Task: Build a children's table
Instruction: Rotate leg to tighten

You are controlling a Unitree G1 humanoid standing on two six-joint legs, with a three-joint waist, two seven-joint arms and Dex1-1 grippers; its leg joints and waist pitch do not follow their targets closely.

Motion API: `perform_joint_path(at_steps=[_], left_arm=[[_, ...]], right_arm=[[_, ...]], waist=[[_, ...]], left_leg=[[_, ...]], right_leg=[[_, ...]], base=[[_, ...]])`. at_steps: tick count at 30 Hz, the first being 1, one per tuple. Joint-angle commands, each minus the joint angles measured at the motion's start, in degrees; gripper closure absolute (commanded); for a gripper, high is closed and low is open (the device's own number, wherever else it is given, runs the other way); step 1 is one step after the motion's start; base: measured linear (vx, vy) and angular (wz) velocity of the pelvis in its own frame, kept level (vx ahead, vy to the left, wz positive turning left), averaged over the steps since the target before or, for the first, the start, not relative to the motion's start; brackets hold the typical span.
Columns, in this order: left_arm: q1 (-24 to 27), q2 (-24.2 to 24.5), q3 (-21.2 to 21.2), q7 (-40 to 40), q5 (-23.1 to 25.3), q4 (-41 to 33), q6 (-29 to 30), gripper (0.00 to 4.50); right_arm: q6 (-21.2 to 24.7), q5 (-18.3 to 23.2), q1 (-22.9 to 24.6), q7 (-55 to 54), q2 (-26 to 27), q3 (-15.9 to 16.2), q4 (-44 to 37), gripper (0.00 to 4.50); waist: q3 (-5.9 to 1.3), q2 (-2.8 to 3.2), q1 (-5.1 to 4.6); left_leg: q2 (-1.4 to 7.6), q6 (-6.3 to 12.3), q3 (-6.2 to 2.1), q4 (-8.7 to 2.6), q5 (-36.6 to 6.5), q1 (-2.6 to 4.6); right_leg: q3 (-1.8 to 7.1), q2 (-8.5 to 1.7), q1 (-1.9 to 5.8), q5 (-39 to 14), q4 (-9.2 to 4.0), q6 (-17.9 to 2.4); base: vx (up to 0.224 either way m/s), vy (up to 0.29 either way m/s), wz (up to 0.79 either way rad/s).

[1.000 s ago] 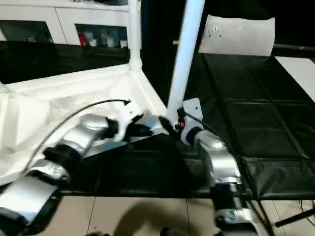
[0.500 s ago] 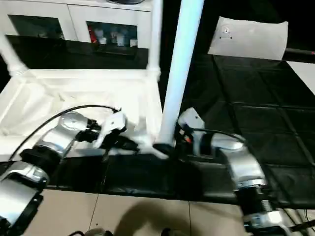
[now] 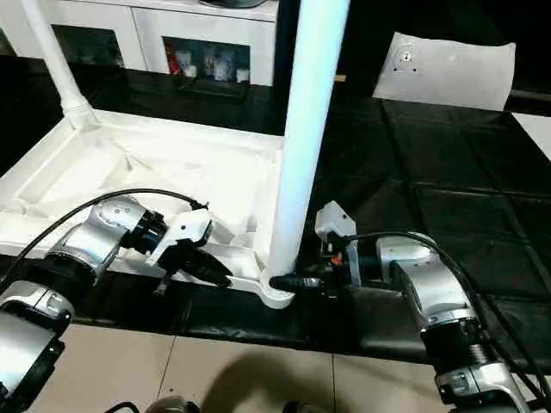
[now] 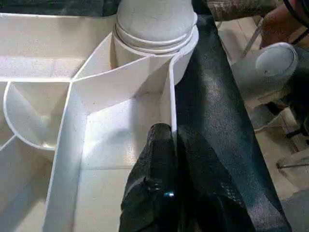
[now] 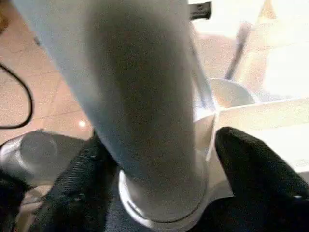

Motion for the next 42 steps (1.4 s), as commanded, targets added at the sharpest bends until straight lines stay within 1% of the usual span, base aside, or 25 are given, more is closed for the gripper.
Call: perform_joint_path(at_steps=[1,6,10,11,15,16,19,20,21,22,23,25,26,27,28,29,30,31,33,34,35,38,39,40,42], left_arm=[[-1.43,-0.5,-1.58,-2.6,0.66,-0.88,-1.77,4.5],[-1.32,-0.53,-1.63,-2.5,0.59,-1.0,-1.9,4.5],[-1.28,-0.63,-1.44,-2.38,0.87,-0.69,-2.19,4.5],[-1.27,-0.66,-1.37,-2.35,0.99,-0.61,-2.27,4.5],[-1.53,-0.8,-1.12,-0.62,1.74,0.17,-2.38,4.5],[-1.85,-1.05,-1.09,1.96,2.66,0.72,-1.29,4.5],[-3.12,-3.41,1.18,10.05,2.52,2.62,3.54,4.5],[-3.36,-4.36,2.0,11.89,1.99,2.81,4.95,4.5],[-3.53,-5.5,2.74,14.11,1.55,2.83,6.65,4.5],[-3.66,-6.77,3.4,16.6,1.22,2.81,8.7,4.5],[-3.79,-8.1,4.02,19.13,0.91,2.83,10.9,4.5],[-3.97,-9.5,4.77,21.85,0.54,2.98,12.87,4.5],[-4.34,-11.28,5.79,25.51,0.06,3.48,14.5,4.5],[-4.61,-12.82,6.5,28.55,-0.2,3.89,15.56,4.5],[-5.07,-15.05,7.49,33.21,-0.26,4.68,16.53,4.5],[-5.15,-15.45,7.66,34.04,-0.25,4.83,16.66,4.5],[-5.39,-17.41,8.32,37.28,-0.21,4.95,17.48,4.5],[-5.48,-18.1,8.73,38.55,-0.42,4.95,17.77,4.5],[-5.56,-20.28,10.03,43.03,-0.38,3.9,19.26,4.5],[-5.45,-21.57,10.81,45.87,-0.21,2.88,20.26,4.5],[-5.37,-22.01,11.03,46.71,-0.07,2.44,20.68,4.5],[-4.7,-22.73,10.87,46.99,0.22,1.0,21.5,4.5],[-3.88,-22.65,10.35,46.44,0.49,0.1,21.62,4.5],[-3.65,-22.52,10.14,46.17,0.63,-0.09,21.54,4.5],[-3.47,-22.31,9.98,45.95,0.81,-0.18,21.27,4.5]], right_arm=[[0.16,0.5,-0.77,1.34,-0.53,0.82,-0.3,1.43],[0.36,0.69,-0.83,2.12,-0.7,1.27,-0.29,1.86],[0.38,0.8,-1.06,2.75,-0.74,1.54,0.0,2.12],[0.41,0.86,-1.09,2.88,-0.75,1.6,0.03,2.32],[0.65,1.02,-0.97,2.81,-0.46,1.94,-0.2,2.43],[0.86,1.04,-0.72,2.41,-0.26,1.95,-0.45,2.44],[2.25,-0.91,-0.29,-3.42,1.52,1.86,-0.32,2.45],[2.51,-1.46,-0.2,-5.94,2.59,1.54,0.04,2.46],[2.67,-1.91,0.03,-8.99,3.99,0.98,0.21,2.46],[3.28,-2.22,0.26,-12.41,5.65,0.26,0.29,2.47],[4.36,-2.32,0.47,-15.77,7.37,-0.49,0.21,2.49],[5.29,-2.5,0.63,-19.1,9.17,-1.15,0.04,2.5],[6.53,-2.66,0.51,-23.83,11.85,-2.27,-0.04,2.51],[7.8,-2.9,0.34,-28.07,14.27,-3.15,-0.13,2.51],[8.85,-3.62,0.0,-33.67,17.45,-4.03,-0.12,2.51],[9.03,-3.76,-0.07,-34.65,18.0,-4.17,-0.11,2.52],[9.63,-4.92,-0.62,-39.7,20.73,-4.59,0.41,2.53],[9.85,-5.53,-0.89,-41.96,21.81,-4.84,0.68,2.53],[10.28,-7.41,-1.75,-49.43,25.55,-5.98,1.48,2.53],[10.34,-8.4,-2.47,-54.89,27.95,-7.33,2.32,2.53],[10.28,-8.69,-2.71,-56.43,28.72,-7.68,2.55,2.53],[8.11,-8.75,-2.92,-55.91,29.53,-7.12,2.5,2.53],[7.19,-8.43,-2.83,-56.08,30.3,-7.65,2.07,2.19],[7.09,-8.3,-2.8,-56.24,30.49,-7.87,1.97,1.85],[7.04,-8.12,-2.75,-56.3,30.54,-8.03,1.79,1.76]], waist=[[-3.68,-0.34,-0.3],[-3.53,-0.39,-0.19],[-3.48,-0.47,-0.2],[-3.43,-0.45,-0.2],[-3.4,-0.5,-0.18],[-3.37,-0.39,-0.13],[-3.25,-0.56,-0.14],[-3.02,-0.56,-0.23],[-3.01,-0.62,-0.33],[-3.03,-0.68,-0.52],[-3.03,-0.73,-0.72],[-2.91,-0.74,-1.61],[-2.84,-0.84,-2.02],[-2.91,-0.76,-2.1],[-3.03,-0.63,-2.57],[-3.01,-0.77,-2.83],[-3.12,-0.6,-3.03],[-3.11,-0.34,-3.06],[-3.28,-0.58,-3.4],[-3.34,-0.44,-3.54],[-3.37,-0.42,-3.67],[-3.52,-0.28,-3.72],[-3.74,-0.2,-3.7],[-3.71,-0.25,-3.69],[-3.85,-0.17,-3.67]], left_leg=[[2.7,4.35,-0.14,-3.94,-8.12,0.14],[2.73,3.96,-0.18,-4.03,-8.77,0.19],[2.74,3.86,-0.19,-4.06,-8.59,0.2],[2.74,3.95,-0.19,-4.05,-8.6,0.19],[2.72,3.86,-0.18,-4.07,-8.91,0.2],[2.71,3.79,-0.2,-4.08,-9.16,0.24],[2.67,3.3,-0.16,-4.12,-9.76,0.38],[2.56,2.4,-0.29,-4.24,-11.24,0.5],[2.52,2.14,-0.36,-4.27,-11.62,0.52],[2.35,1.77,-0.53,-4.34,-12.04,0.4],[2.36,1.62,-0.53,-4.35,-11.97,0.4],[2.26,1.35,-0.78,-4.49,-12.68,0.17],[2.14,1.42,-0.76,-4.49,-12.81,0.05],[2.03,1.51,-0.76,-4.39,-12.93,0.29],[2.06,1.2,-0.88,-4.37,-12.65,0.12],[1.92,1.15,-0.79,-4.34,-12.44,-0.04],[1.81,1.63,-0.77,-4.25,-12.03,0.07],[1.83,1.68,-0.83,-4.32,-12.1,0.07],[1.78,1.86,-0.73,-4.27,-11.93,0.09],[1.76,1.75,-0.79,-4.31,-11.65,0.03],[1.86,1.68,-0.75,-4.32,-11.65,0.08],[1.84,2.84,-0.59,-4.26,-10.7,0.04],[1.86,3.04,-0.62,-4.23,-10.24,-0.06],[1.91,3.4,-0.54,-4.25,-9.72,-0.06],[1.86,3.83,-0.46,-4.2,-8.71,-0.13]], right_leg=[[3.6,-3.96,3.53,-15.26,-3.26,-11.41],[3.6,-4.01,3.46,-17.13,-3.47,-10.83],[3.64,-4.0,3.45,-16.44,-3.41,-11.02],[3.64,-3.99,3.43,-16.29,-3.37,-11.12],[3.63,-3.99,3.43,-16.98,-3.47,-10.93],[3.62,-4.03,3.42,-17.47,-3.56,-10.76],[3.64,-4.02,3.3,-19.27,-3.84,-10.15],[3.56,-4.09,3.15,-22.54,-4.2,-9.49],[3.55,-4.17,3.16,-23.74,-4.36,-9.1],[3.43,-4.28,3.3,-25.96,-4.62,-8.09],[3.45,-4.23,3.28,-26.31,-4.72,-7.74],[3.29,-4.12,3.28,-27.85,-4.97,-6.91],[3.26,-4.02,3.27,-28.96,-5.17,-6.27],[3.19,-4.09,3.1,-29.4,-5.37,-6.29],[3.23,-4.16,3.13,-29.03,-5.24,-6.55],[3.21,-3.99,3.1,-29.1,-5.35,-6.31],[3.18,-4.01,3.14,-28.96,-5.41,-6.13],[3.17,-4.01,3.12,-28.86,-5.47,-6.2],[3.19,-3.91,3.08,-28.28,-5.46,-6.25],[3.13,-3.95,3.12,-28.01,-5.37,-6.35],[3.21,-3.95,3.02,-27.7,-5.39,-6.49],[3.37,-3.84,3.16,-23.65,-5.15,-7.33],[3.37,-3.84,3.41,-22.53,-4.9,-7.59],[3.42,-3.78,3.39,-20.8,-4.77,-8.18],[3.48,-3.8,3.57,-18.7,-4.49,-9.01]], base=[[0.0,0.0,0.0],[0.0,0.0,0.0],[0.0,0.0,0.0],[0.0,0.0,0.0],[0.0,0.0,0.0],[0.0,0.0,0.0],[0.0,0.0,0.0],[0.0,0.0,0.0],[0.0,0.0,0.0],[0.0,0.0,0.0],[0.0,0.0,0.0],[0.0,0.0,0.0],[0.0,0.0,0.0],[0.0,0.0,0.0],[0.0,0.0,0.0],[0.0,0.0,0.0],[0.0,0.0,0.0],[0.0,0.0,0.0],[0.0,0.0,0.0],[0.0,0.0,0.0],[0.0,0.0,0.0],[0.0,0.0,0.0],[0.0,0.0,0.0],[0.0,0.0,0.0],[0.0,0.0,0.0]])
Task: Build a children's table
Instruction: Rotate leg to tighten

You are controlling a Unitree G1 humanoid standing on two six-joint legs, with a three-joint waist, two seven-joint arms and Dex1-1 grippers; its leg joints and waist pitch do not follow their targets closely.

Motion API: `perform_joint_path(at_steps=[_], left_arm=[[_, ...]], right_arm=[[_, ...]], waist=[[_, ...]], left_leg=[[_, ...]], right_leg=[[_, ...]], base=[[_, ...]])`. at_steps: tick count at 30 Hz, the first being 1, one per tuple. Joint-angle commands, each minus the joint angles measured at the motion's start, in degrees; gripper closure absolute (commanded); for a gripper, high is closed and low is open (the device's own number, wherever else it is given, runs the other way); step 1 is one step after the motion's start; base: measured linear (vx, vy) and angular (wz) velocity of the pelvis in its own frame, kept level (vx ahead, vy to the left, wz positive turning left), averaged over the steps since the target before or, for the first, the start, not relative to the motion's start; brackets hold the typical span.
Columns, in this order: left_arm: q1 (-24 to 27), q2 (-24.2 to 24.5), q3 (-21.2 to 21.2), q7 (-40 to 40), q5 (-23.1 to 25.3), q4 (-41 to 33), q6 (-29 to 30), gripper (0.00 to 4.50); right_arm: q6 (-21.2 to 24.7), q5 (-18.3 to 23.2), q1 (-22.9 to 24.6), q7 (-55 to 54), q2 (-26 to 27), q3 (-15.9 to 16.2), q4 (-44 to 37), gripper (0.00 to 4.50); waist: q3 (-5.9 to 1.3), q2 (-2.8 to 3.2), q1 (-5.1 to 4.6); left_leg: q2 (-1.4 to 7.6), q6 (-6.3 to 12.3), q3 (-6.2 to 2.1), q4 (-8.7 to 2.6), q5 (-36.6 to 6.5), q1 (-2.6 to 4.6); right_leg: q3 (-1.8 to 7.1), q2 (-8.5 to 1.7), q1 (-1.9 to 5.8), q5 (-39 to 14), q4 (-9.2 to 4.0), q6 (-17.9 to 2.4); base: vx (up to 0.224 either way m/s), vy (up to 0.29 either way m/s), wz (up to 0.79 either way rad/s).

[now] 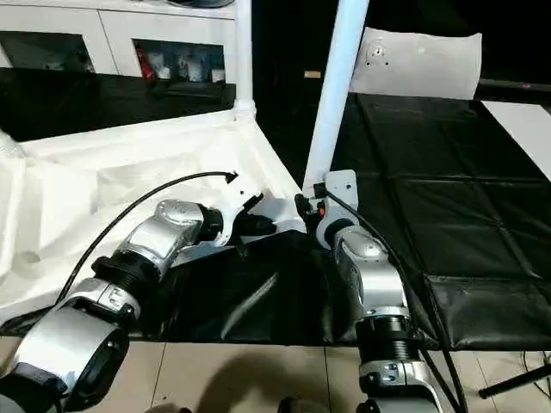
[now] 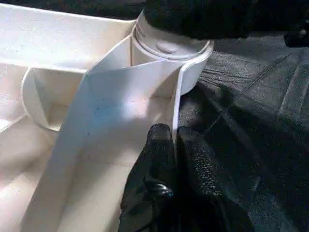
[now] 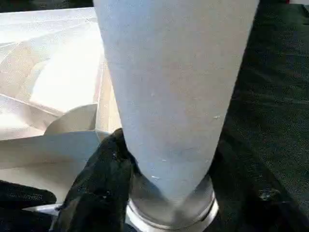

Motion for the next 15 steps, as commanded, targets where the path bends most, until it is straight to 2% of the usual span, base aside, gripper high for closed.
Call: perform_joint_path(at_steps=[1,3,4,10,11,13,15], left_arm=[[-0.28,-4.02,0.26,2.94,-2.18,-1.92,-1.79,4.5],[0.1,-3.03,0.12,1.72,-2.02,-2.2,-3.01,4.5],[0.33,-1.74,0.15,0.15,-2.07,-2.28,-4.18,4.5],[1.32,3.13,0.05,-7.04,-2.33,-3.5,-7.22,4.5],[1.39,3.41,-0.01,-7.6,-2.33,-3.58,-7.44,4.5],[2.12,5.4,-0.74,-12.4,-2.51,-4.02,-9.71,4.5],[2.3,6.02,-1.0,-14.08,-2.55,-4.03,-10.41,4.5]], right_arm=[[0.44,3.3,0.01,4.94,5.4,6.66,-0.88,1.63],[0.17,2.99,0.46,5.56,4.58,6.62,-1.57,1.39],[-0.34,2.81,0.84,6.8,3.4,6.6,-2.16,1.34],[-3.21,3.69,2.08,13.73,-2.83,6.09,-3.74,0.74],[-3.36,3.79,2.13,14.31,-3.3,6.06,-3.79,0.74],[-4.97,3.99,2.81,19.73,-7.27,6.68,-4.22,0.42],[-5.67,4.08,3.02,22.03,-8.72,7.04,-4.27,0.31]], waist=[[-3.89,-0.23,0.24],[-3.93,-0.18,0.28],[-4.02,0.02,0.35],[-4.43,-0.25,0.34],[-4.37,-0.14,0.31],[-4.36,-0.2,0.48],[-4.31,-0.12,0.53]], left_leg=[[1.97,3.91,-0.49,-3.8,-8.48,-0.31],[2.05,3.96,-0.47,-3.79,-8.23,-0.21],[2.04,4.0,-0.48,-3.77,-8.21,-0.17],[1.95,5.16,-0.35,-3.48,-6.27,-0.38],[2.02,5.6,-0.33,-3.44,-5.97,-0.52],[1.95,5.69,-0.3,-3.38,-6.05,-0.4],[2.12,5.99,-0.25,-3.36,-6.21,-0.39]], right_leg=[[3.37,-3.77,3.41,-18.05,-4.2,-9.52],[3.4,-3.81,3.43,-17.38,-4.13,-9.92],[3.42,-3.84,3.49,-17.04,-4.09,-10.09],[3.51,-3.83,3.97,-12.96,-3.46,-11.22],[3.55,-3.82,4.0,-12.2,-3.38,-11.55],[3.48,-3.75,3.93,-12.7,-3.48,-11.53],[3.56,-3.69,3.83,-12.27,-3.32,-11.87]], base=[[0.0,0.0,0.0],[0.0,0.0,0.0],[0.0,0.0,0.0],[0.0,0.0,0.0],[0.0,0.0,0.0],[0.0,0.0,0.0],[0.0,0.0,0.0]])
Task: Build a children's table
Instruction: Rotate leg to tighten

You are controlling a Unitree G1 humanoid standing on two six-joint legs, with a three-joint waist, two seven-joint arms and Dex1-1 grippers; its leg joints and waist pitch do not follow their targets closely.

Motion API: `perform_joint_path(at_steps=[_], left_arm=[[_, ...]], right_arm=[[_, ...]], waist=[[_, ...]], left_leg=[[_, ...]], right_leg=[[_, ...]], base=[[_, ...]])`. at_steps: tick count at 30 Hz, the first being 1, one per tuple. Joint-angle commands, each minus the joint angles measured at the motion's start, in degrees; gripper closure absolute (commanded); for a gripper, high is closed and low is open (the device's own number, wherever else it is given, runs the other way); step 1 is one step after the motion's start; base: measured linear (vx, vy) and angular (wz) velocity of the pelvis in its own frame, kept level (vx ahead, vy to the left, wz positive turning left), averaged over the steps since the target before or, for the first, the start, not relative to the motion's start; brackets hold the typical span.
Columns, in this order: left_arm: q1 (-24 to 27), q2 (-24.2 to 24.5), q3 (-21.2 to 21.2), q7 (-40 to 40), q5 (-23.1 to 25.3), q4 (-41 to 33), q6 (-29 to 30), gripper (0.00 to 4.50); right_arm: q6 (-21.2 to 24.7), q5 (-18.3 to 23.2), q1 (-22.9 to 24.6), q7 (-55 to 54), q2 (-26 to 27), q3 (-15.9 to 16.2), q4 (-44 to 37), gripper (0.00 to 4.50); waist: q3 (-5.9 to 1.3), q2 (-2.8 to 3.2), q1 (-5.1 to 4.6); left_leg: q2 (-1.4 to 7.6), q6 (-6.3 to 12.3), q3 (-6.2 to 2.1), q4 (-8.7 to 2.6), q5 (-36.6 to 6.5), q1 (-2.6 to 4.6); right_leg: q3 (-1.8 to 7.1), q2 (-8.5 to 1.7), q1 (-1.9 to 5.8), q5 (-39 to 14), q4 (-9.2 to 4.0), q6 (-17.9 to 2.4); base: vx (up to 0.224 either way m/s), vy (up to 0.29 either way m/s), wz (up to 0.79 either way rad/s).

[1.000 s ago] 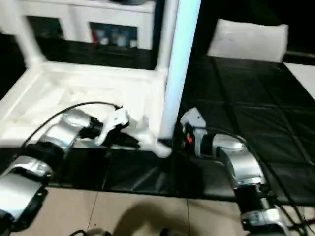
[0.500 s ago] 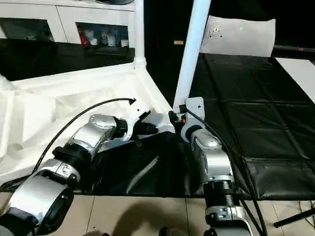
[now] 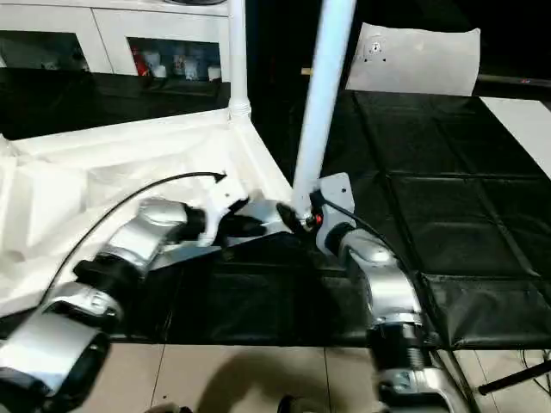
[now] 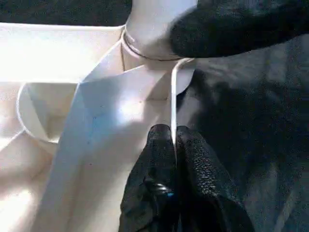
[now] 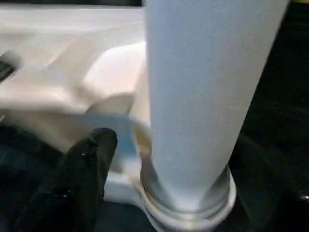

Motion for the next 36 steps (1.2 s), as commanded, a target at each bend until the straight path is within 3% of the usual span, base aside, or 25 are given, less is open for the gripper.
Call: perform_joint_path(at_steps=[1,4,7,9,13,14,18,24,36], left_arm=[[0.02,-0.65,-0.02,-3.18,-2.71,-1.97,-3.08,4.5],[0.66,1.89,-1.75,-12.56,-3.58,-2.16,-6.35,4.5],[0.69,3.0,-2.77,-15.83,-3.08,-1.8,-8.12,4.5],[0.37,4.2,-4.05,-19.36,-2.32,-1.07,-10.01,4.5],[0.07,5.14,-5.12,-22.29,-1.85,-0.82,-11.15,4.5],[-0.15,6.11,-6.06,-25.01,-1.34,-0.67,-12.31,4.5],[-0.49,7.91,-7.68,-29.09,-0.25,-0.14,-14.84,4.5],[-1.07,9.42,-8.93,-31.74,0.64,1.06,-17.83,4.5],[-2.35,9.66,-9.46,-33.54,1.07,3.4,-20.5,4.5]], right_arm=[[-1.33,1.3,-0.16,3.77,-0.32,2.2,-1.78,0.23],[-2.81,2.36,0.36,12.87,-5.46,2.61,-1.98,0.04],[-2.96,3.27,0.32,16.89,-7.6,3.09,-2.02,0.04],[-3.88,4.23,0.22,22.93,-10.41,4.64,-1.89,0.04],[-4.23,5.21,0.21,27.98,-12.34,5.71,-1.92,0.04],[-3.59,6.73,0.1,31.9,-13.65,6.18,-2.04,0.3],[-3.29,8.18,-0.31,37.62,-15.74,7.51,-1.66,0.66],[-4.32,8.65,-0.87,41.94,-17.01,9.02,-0.7,1.11],[-5.23,9.23,-1.31,46.03,-17.31,10.75,0.65,2.08]], waist=[[-4.35,-0.16,0.48],[-4.39,-0.08,0.7],[-4.37,-0.24,0.94],[-4.34,0.0,1.78],[-4.34,-0.23,2.45],[-4.34,-0.27,2.89],[-4.23,-0.41,3.5],[-4.27,-0.49,3.81],[-4.33,-0.46,4.19]], left_leg=[[2.03,5.95,-0.32,-3.19,-6.27,-0.25],[2.21,6.44,-0.29,-3.13,-6.38,-0.01],[2.29,6.79,-0.22,-3.08,-6.57,0.09],[2.4,6.44,-0.16,-3.1,-7.61,0.45],[2.6,5.78,-0.16,-3.1,-7.86,0.27],[2.59,5.56,-0.09,-3.05,-8.19,0.34],[2.69,5.09,-0.1,-3.08,-8.51,0.24],[2.48,4.24,-0.21,-3.01,-8.45,0.08],[2.55,4.43,-0.18,-2.95,-7.53,0.15]], right_leg=[[3.46,-3.82,4.15,-12.47,-3.43,-11.68],[3.61,-3.81,4.06,-10.39,-3.13,-13.05],[3.66,-3.83,3.93,-8.69,-2.85,-14.22],[3.64,-3.88,3.9,-10.5,-3.07,-13.79],[3.58,-3.87,4.01,-10.97,-2.82,-13.45],[3.56,-3.91,3.94,-12.11,-2.96,-13.0],[3.55,-3.95,3.82,-13.69,-3.02,-12.08],[3.44,-4.01,3.81,-16.75,-3.25,-10.48],[3.4,-3.98,3.77,-15.39,-3.04,-11.09]], base=[[0.0,0.0,0.0],[0.0,0.0,0.0],[0.0,0.0,0.0],[0.0,0.0,0.0],[0.0,0.0,0.0],[0.0,0.0,0.0],[0.0,0.0,0.0],[0.0,0.0,0.0],[0.0,0.0,0.0]])
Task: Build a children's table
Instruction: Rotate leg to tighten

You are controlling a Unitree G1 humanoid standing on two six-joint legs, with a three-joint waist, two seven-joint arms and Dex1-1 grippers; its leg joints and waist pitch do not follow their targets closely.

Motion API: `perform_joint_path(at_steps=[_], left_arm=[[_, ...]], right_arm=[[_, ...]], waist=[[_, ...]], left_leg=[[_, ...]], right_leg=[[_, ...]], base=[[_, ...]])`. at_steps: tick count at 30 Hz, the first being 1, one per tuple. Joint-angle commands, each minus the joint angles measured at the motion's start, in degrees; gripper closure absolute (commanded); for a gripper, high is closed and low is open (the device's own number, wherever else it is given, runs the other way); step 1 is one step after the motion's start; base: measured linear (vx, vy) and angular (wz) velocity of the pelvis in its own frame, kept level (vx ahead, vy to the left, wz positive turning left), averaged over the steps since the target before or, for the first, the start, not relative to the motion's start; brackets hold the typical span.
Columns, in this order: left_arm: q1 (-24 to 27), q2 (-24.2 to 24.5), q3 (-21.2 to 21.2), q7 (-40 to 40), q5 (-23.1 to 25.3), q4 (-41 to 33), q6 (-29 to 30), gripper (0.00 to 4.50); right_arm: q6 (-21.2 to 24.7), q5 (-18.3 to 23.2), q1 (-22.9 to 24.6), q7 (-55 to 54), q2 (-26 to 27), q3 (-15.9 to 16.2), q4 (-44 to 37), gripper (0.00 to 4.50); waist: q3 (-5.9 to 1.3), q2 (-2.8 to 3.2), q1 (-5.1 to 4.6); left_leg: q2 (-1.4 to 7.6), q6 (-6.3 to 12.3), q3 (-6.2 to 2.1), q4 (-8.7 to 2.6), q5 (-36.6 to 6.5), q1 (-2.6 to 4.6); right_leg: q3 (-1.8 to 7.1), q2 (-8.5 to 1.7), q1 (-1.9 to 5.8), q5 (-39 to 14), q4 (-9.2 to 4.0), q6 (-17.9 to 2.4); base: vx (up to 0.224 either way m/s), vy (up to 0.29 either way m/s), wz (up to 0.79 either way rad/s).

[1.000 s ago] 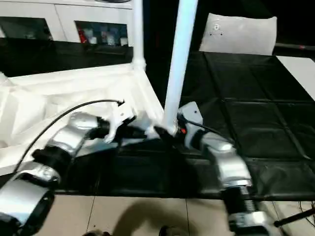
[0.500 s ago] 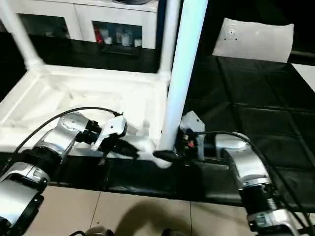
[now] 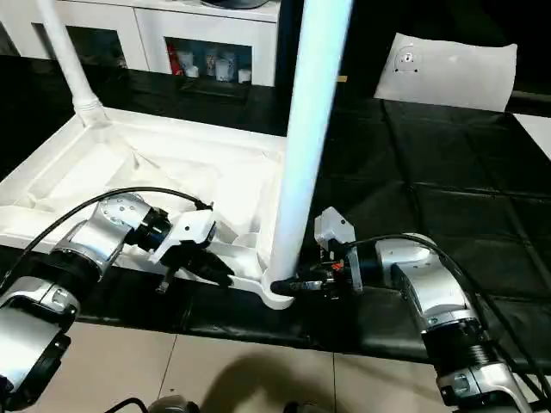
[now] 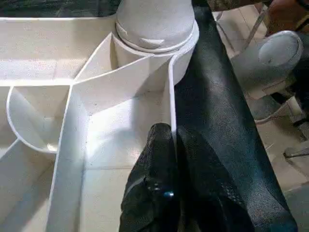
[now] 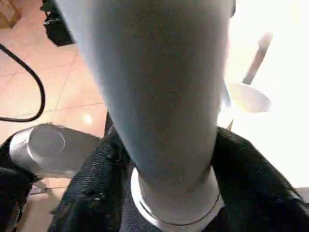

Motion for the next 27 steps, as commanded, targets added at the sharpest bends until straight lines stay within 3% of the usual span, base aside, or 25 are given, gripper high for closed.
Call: perform_joint_path(at_steps=[1,11,13,15,17,20,23,24,26,27], left_arm=[[-1.57,-0.27,-1.83,-1.5,1.24,0.08,-1.24,4.5],[-1.84,-0.65,-1.34,0.26,1.78,1.58,-2.08,4.5],[-2.28,-1.69,-0.52,5.34,2.46,2.67,0.17,4.5],[-2.87,-3.81,1.39,11.0,1.54,3.39,4.6,4.5],[-3.04,-5.79,2.73,14.94,0.57,3.05,7.65,4.5],[-3.0,-10.18,4.54,23.34,-0.24,2.55,12.56,4.5],[-3.2,-12.3,5.27,27.48,-0.39,2.77,14.5,4.5],[-3.67,-13.82,6.09,30.53,-0.8,3.3,15.79,4.5],[-5.49,-19.13,9.01,40.55,-1.75,4.71,19.76,4.5],[-5.55,-19.33,9.13,40.89,-1.78,4.7,19.95,4.5]], right_arm=[[-0.5,0.72,-0.69,1.25,-0.43,0.41,-0.02,2.23],[1.26,2.32,-0.25,0.57,1.02,0.09,-0.88,2.51],[2.61,2.53,-0.13,-2.83,2.59,-0.81,-1.26,2.52],[4.48,0.93,-0.35,-9.98,5.1,-1.76,-0.8,2.52],[5.46,-1.77,-0.69,-16.56,7.18,-1.91,0.57,2.52],[8.27,-2.95,-0.85,-26.65,12.59,-3.42,1.15,2.54],[10.51,-3.3,-1.29,-32.96,16.41,-4.62,1.35,2.56],[11.02,-3.62,-1.57,-35.26,17.9,-4.88,1.55,2.56],[13.43,-4.56,-3.4,-47.22,24.55,-7.42,3.5,2.56],[13.54,-4.57,-3.49,-47.82,24.86,-7.56,3.6,2.56]], waist=[[-4.3,-0.4,-0.21],[-4.34,-0.39,-0.11],[-4.3,-0.31,-0.13],[-4.05,-0.41,-0.27],[-3.81,-0.34,-0.61],[-3.51,-0.34,-1.56],[-3.84,-0.42,-2.32],[-3.78,-0.42,-3.03],[-3.79,-0.36,-3.44],[-3.83,-0.31,-3.52]], left_leg=[[2.49,4.38,-0.14,-3.71,-7.62,0.1],[2.42,4.33,-0.17,-3.67,-7.33,0.06],[2.42,4.21,-0.18,-3.71,-7.58,0.07],[2.34,2.86,-0.26,-3.88,-8.92,0.26],[1.99,1.62,-0.41,-3.93,-11.02,0.42],[2.03,0.62,-0.75,-4.17,-12.79,0.5],[1.83,0.92,-0.94,-4.17,-12.58,0.25],[1.79,1.49,-0.89,-4.17,-12.4,0.13],[1.71,1.44,-0.82,-4.04,-12.58,0.44],[1.58,1.38,-0.73,-3.95,-12.6,0.46]], right_leg=[[3.4,-3.88,3.74,-15.69,-3.45,-10.94],[3.35,-3.84,3.83,-15.17,-3.36,-10.94],[3.34,-3.8,3.8,-15.74,-3.4,-10.84],[3.26,-3.85,3.59,-19.36,-3.84,-9.92],[3.06,-4.07,3.45,-26.4,-4.85,-7.34],[2.77,-4.03,3.28,-30.89,-5.49,-5.63],[2.47,-4.09,3.66,-30.62,-5.73,-5.01],[2.64,-3.9,3.53,-28.81,-5.65,-5.54],[2.65,-3.86,3.17,-28.38,-5.7,-6.37],[2.65,-3.79,3.17,-28.74,-5.75,-6.34]], base=[[0.0,0.0,0.0],[0.0,0.0,0.0],[0.0,0.0,0.0],[0.0,0.0,0.0],[0.0,0.0,0.0],[0.0,0.0,0.0],[0.0,0.0,0.0],[0.0,0.0,0.0],[0.0,0.0,0.0],[0.0,0.0,0.0]])
